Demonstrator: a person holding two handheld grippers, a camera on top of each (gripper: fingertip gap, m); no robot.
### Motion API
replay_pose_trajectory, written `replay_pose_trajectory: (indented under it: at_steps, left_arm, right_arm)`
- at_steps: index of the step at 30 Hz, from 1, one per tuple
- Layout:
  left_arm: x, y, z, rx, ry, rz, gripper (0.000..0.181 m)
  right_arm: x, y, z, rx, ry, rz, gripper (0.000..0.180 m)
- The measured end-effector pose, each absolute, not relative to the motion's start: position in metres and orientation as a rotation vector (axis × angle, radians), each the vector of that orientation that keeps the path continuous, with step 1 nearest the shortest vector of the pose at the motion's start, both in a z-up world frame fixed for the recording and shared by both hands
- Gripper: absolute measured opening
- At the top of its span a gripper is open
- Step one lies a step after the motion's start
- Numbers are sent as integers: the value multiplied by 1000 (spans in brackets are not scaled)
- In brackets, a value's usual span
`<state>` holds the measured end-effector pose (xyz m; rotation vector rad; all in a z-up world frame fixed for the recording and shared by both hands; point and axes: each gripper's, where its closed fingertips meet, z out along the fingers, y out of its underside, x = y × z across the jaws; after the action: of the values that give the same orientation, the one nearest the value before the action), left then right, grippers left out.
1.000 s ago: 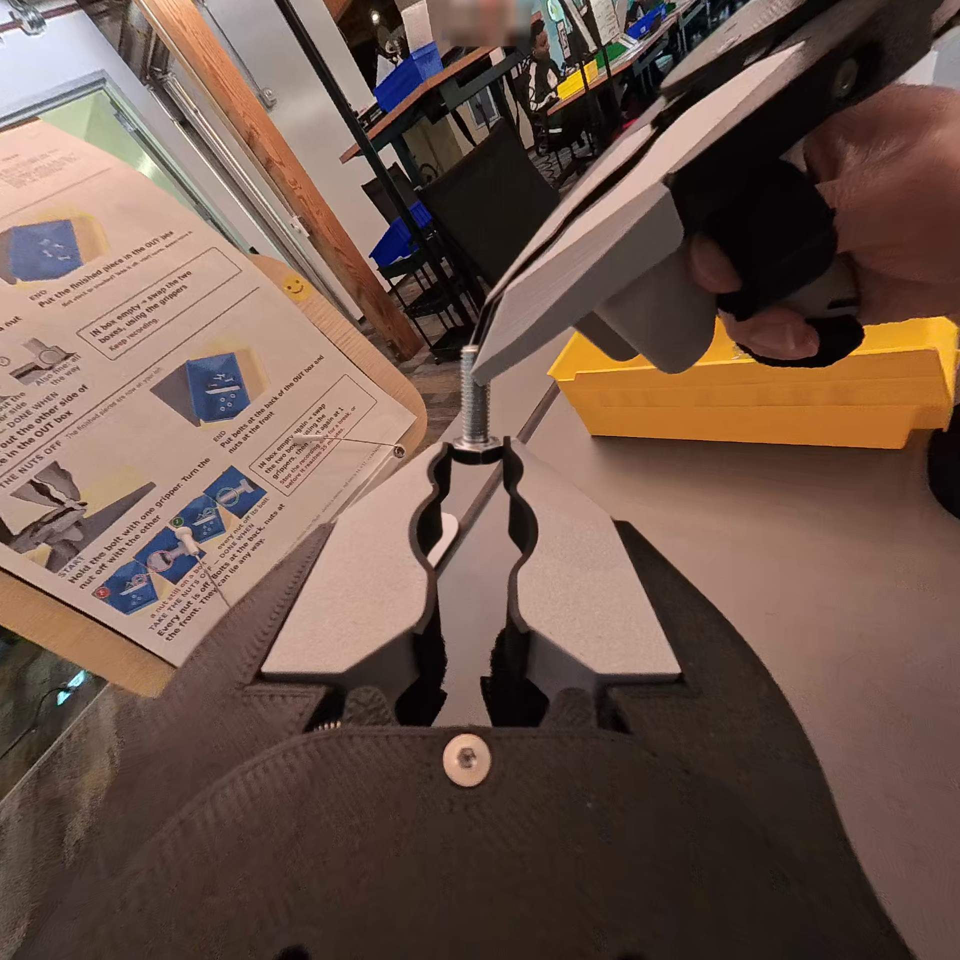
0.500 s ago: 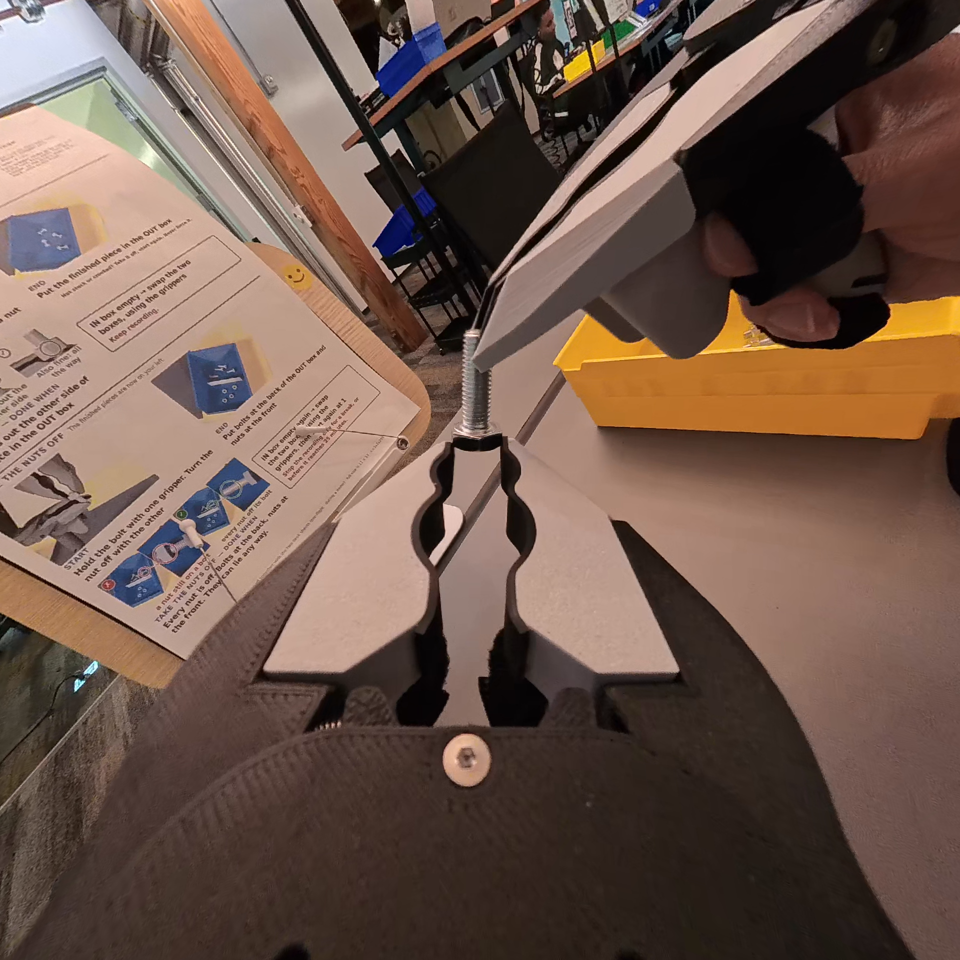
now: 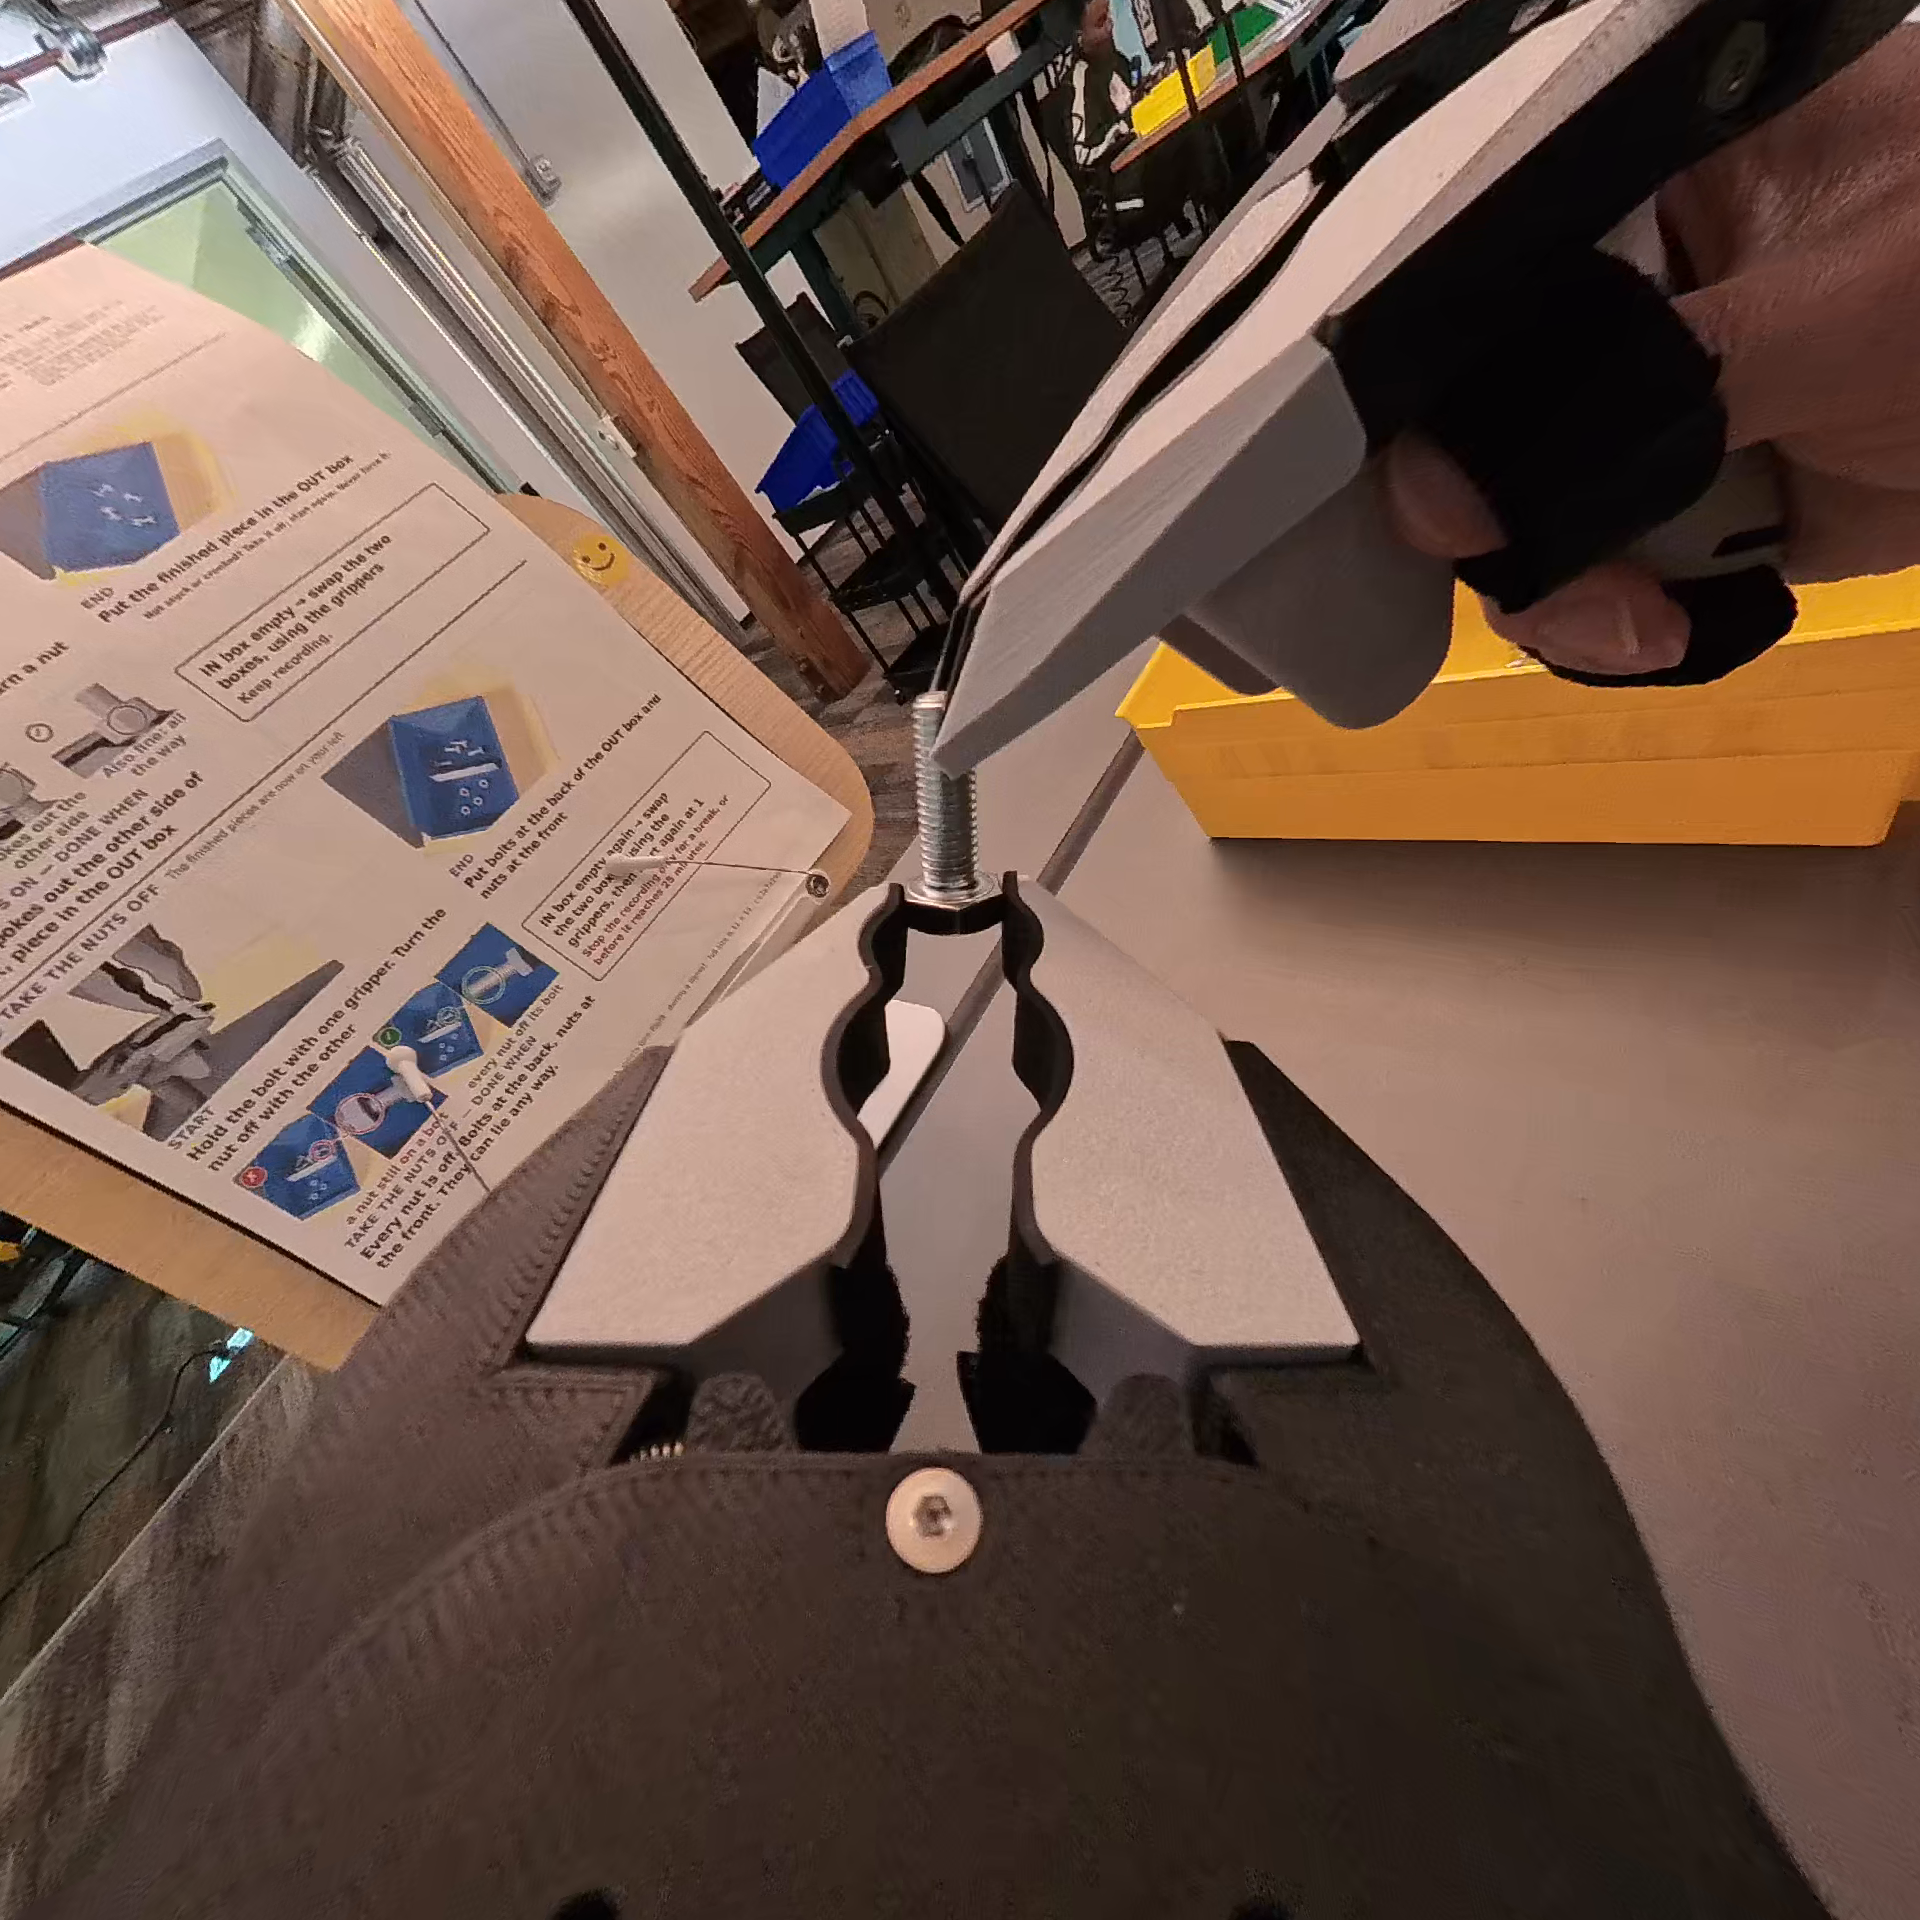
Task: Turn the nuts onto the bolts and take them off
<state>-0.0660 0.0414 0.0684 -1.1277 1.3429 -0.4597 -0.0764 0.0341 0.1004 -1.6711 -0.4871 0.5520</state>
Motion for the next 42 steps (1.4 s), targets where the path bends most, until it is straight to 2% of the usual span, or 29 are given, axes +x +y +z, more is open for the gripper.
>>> replay_pose_trajectory:
  at_steps: [5,9,15,21,30,32,37,42]
  left_arm:
    - [-68,40,70,-1115,1350,-459,16]
    - [-68,26,72,-1078,1425,-543,16]
    - [-78,12,77,-1083,1517,-749,16]
    - [-89,-14,87,-1028,1597,-992,16]
    - [-93,-11,88,-1048,1603,-998,16]
    - [-97,-8,92,-1053,1591,-1009,16]
    - [-111,1,102,-1068,1551,-1043,16]
    - [-126,10,115,-1068,1509,-1039,16]
  right_arm:
    - [-80,31,103,-1642,-531,569,9]
    - [-83,25,107,-1615,-622,546,34]
    - [-92,4,120,-1501,-779,540,36]
    - [-96,-6,126,-1414,-864,551,31]
    - [-78,-4,122,-1420,-893,554,29]
    - [-72,-1,96,-1484,-993,537,26]
    - [-71,2,-14,-1875,-1302,549,28]
    - [-72,-11,-99,-2093,-1653,354,31]
